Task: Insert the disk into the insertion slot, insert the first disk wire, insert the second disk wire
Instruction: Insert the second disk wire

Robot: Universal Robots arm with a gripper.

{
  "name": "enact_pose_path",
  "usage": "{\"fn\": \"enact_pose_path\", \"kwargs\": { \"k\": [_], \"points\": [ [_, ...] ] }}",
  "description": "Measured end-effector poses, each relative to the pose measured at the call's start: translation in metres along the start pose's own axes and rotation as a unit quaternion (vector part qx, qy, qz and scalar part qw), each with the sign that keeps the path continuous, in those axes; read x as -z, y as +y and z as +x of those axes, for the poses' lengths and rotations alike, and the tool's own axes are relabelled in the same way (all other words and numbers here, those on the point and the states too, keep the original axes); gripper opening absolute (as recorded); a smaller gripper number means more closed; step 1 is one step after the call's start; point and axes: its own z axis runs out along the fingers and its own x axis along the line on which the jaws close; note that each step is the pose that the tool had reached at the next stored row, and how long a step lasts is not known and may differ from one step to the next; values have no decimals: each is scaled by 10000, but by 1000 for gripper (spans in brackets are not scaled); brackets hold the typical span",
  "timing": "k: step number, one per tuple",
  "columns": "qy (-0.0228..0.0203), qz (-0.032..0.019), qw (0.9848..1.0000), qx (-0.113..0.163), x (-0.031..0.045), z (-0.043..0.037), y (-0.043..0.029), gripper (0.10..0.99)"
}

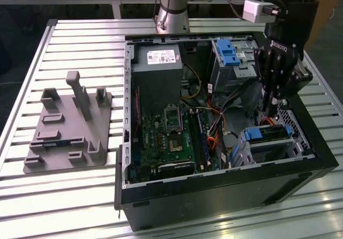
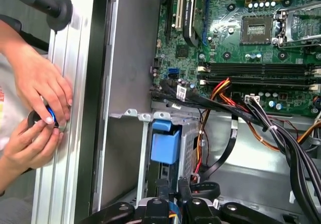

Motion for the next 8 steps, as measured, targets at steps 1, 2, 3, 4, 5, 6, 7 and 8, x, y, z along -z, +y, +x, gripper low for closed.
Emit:
{"fn": "enact_pose_path", "kwargs": {
  "k": [1,2,3,4,5,6,7,8],
  "points": [
    [-1,-12,10000,3,0,1,-14,196],
    [-2,-17,10000,-6,0,1,-20,196],
    [-3,-27,10000,-31,0,1,-22,196],
    [-3,-44,10000,-74,0,2,-22,196],
    [-5,-64,9999,-127,-1,2,-22,196],
    [-6,-86,9998,-184,-1,2,-22,196],
    [-8,-109,9997,-241,-1,2,-22,196],
    [-10,-132,9995,-300,-1,2,-22,196]
  ]
}}
